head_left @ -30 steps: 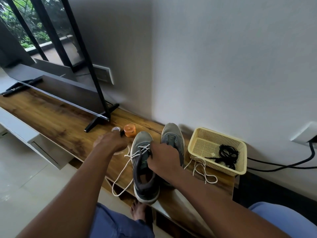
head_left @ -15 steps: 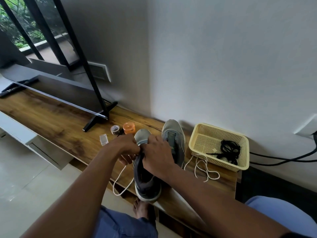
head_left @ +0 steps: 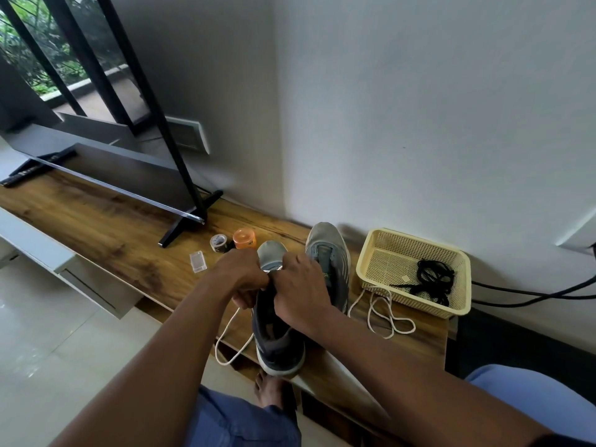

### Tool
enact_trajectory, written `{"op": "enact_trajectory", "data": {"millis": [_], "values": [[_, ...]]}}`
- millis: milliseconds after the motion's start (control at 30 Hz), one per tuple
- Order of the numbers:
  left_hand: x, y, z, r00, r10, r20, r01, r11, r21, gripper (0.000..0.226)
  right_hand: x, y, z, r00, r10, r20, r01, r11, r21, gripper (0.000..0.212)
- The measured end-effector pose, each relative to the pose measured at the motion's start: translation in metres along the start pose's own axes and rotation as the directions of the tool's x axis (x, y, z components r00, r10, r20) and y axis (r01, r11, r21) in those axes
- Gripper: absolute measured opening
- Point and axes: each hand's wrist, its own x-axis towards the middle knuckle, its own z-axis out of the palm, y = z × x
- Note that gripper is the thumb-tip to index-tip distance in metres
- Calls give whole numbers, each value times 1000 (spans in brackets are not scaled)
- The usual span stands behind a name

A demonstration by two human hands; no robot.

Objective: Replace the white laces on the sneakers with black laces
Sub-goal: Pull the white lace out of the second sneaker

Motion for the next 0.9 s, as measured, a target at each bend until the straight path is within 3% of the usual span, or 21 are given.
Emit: {"op": "enact_trajectory", "data": {"millis": [267, 500, 667, 733, 900], "values": [[4, -9, -6, 995, -99, 2, 99, 993, -63, 12, 2, 2, 0, 991, 133, -31, -129, 986, 103, 23], [6, -10, -8, 996, -76, 35, 78, 995, -63, 12, -1, 0, 1, 999, -27, -21, 27, 1000, -2, 12], [3, -11, -10, 997, -74, 37, 77, 993, -87, 7, 10, 7, -16, 952, 190, -241, -169, 980, 105, 36], [3, -10, -10, 997, -67, 47, 71, 993, -96, 11, 13, 11, -19, 962, 176, -208, -164, 984, 72, 27], [2, -10, -9, 997, -46, 57, 52, 993, -105, 15, 5, 1, -5, 1000, -22, 18, 23, 997, -80, 22]]}}
